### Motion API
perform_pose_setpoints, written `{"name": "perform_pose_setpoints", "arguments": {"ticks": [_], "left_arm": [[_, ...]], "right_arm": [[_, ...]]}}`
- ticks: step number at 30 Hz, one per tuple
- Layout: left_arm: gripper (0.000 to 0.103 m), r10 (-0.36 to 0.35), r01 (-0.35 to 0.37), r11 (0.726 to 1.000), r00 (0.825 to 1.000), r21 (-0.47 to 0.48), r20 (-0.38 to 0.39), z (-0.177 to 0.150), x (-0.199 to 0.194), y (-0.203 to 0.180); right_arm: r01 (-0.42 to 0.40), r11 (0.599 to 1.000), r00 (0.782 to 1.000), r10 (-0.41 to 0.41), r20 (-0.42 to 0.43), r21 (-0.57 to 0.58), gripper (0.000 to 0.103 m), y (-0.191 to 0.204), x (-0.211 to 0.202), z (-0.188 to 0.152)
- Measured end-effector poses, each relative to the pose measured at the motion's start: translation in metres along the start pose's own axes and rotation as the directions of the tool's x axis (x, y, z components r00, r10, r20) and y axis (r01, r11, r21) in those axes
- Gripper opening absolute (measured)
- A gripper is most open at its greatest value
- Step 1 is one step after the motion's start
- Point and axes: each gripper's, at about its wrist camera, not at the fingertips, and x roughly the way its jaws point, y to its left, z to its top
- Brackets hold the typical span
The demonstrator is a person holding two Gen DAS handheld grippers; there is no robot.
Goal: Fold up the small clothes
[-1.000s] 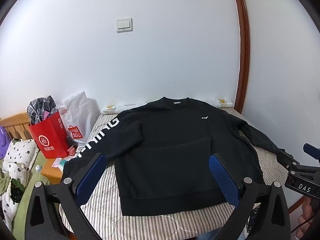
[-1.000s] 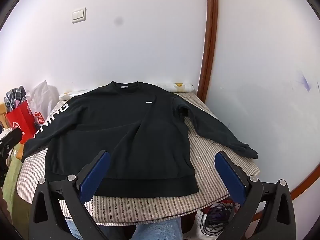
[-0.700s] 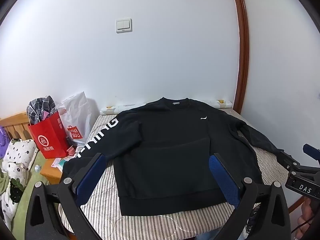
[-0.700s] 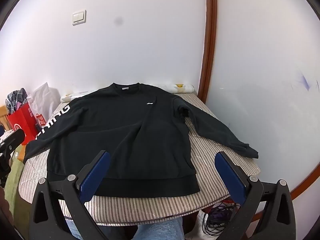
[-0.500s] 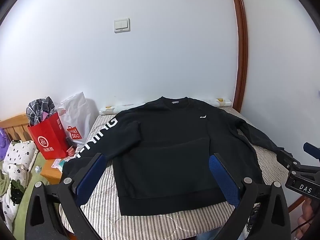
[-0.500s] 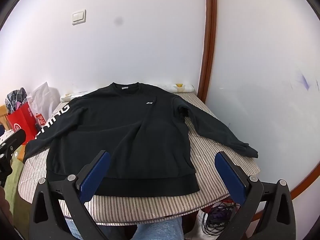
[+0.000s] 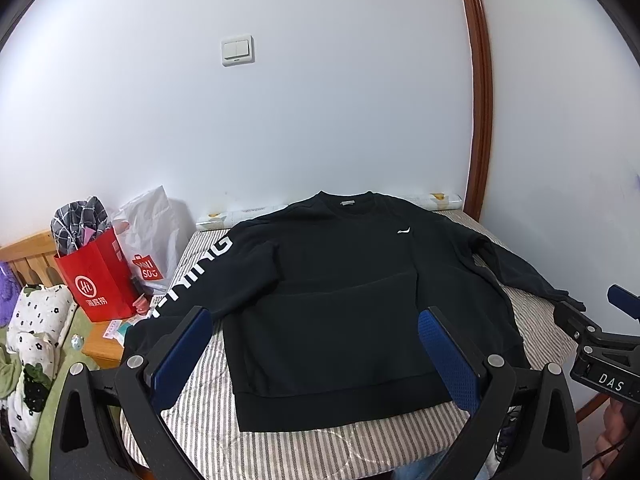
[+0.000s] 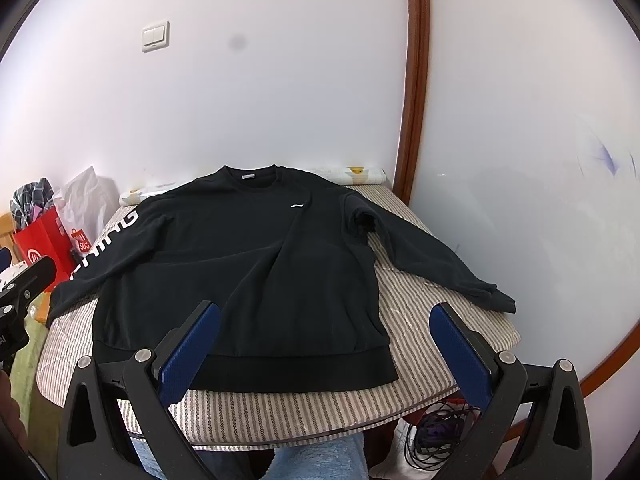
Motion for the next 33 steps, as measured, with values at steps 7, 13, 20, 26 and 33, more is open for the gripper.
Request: {"name": "perform_pose_setpoints", "arguments": {"ticks": [7,13,20,26,33], "left_arm": [[0.103,-0.001,0.001,1.000,1.000,0.005,-0.006,-0.0001,0.0007,-0.0002],[0.103,0.003,-0.003,1.000,1.000,0.008,-0.008,-0.0007,0.0008,-0.0014],[0.103,0.002,-0.002,1.000,1.000,0.008,-0.010,0.0003,0.0013,-0.0020],[0.103,-0.001,0.002,1.000,1.000,0.013,-0.011,-0.0006,0.0007,-0.0026],[0.103,-0.001,0.001,1.000,1.000,0.012,-0.012,-0.0017,0.0006,-0.0032]], "right_arm": [[-0.001,1.000,1.000,0.001,0.003,0.006,0.103,-0.0005,-0.0001,-0.0008],[-0.004,1.000,1.000,0.004,0.005,0.010,0.103,-0.0006,-0.0003,-0.0035],[-0.007,1.000,1.000,0.007,0.005,0.013,0.103,-0.0014,0.0001,-0.0037],[-0.010,1.000,1.000,0.010,0.009,0.014,0.103,-0.0022,-0.0003,-0.0044],[-0.008,1.000,1.000,0.007,0.010,0.013,0.103,-0.0029,-0.0014,-0.0056]]}}
